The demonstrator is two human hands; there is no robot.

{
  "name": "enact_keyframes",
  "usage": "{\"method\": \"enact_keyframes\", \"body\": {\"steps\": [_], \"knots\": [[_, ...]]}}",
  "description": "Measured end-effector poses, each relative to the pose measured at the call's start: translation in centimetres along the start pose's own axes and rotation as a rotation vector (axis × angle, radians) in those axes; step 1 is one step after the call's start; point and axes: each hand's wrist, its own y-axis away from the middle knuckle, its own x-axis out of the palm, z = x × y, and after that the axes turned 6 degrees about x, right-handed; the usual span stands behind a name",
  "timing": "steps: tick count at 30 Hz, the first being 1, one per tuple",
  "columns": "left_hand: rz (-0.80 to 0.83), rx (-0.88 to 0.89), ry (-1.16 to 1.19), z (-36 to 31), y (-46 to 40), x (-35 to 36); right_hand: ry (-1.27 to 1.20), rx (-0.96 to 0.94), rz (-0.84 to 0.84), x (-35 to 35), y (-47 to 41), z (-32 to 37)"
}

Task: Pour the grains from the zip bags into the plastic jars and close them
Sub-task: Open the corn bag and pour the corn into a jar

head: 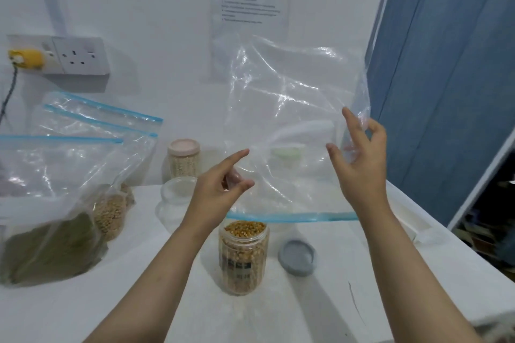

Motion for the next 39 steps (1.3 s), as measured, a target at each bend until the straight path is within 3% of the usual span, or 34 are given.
{"method": "enact_keyframes", "body": {"steps": [8, 14, 25, 39], "knots": [[0.096, -0.060, 0.038, 0.6, 0.2, 1.3, -0.065, -0.032, 0.022, 1.0, -0.1, -3.9], [0.236, -0.261, -0.007, 0.2, 2.2, -1.1, -0.184, -0.154, 0.035, 2.1, -2.0, -5.1], [-0.108, -0.267, -0.182, -0.3, 4.3, 1.1, -0.350, -0.259, 0.121, 3.6, -3.1, -5.7], [-0.037, -0.272, -0.264, -1.5, 5.3, 1.4, -0.468, -0.290, 0.092, 3.6, -2.7, -4.7]]}}
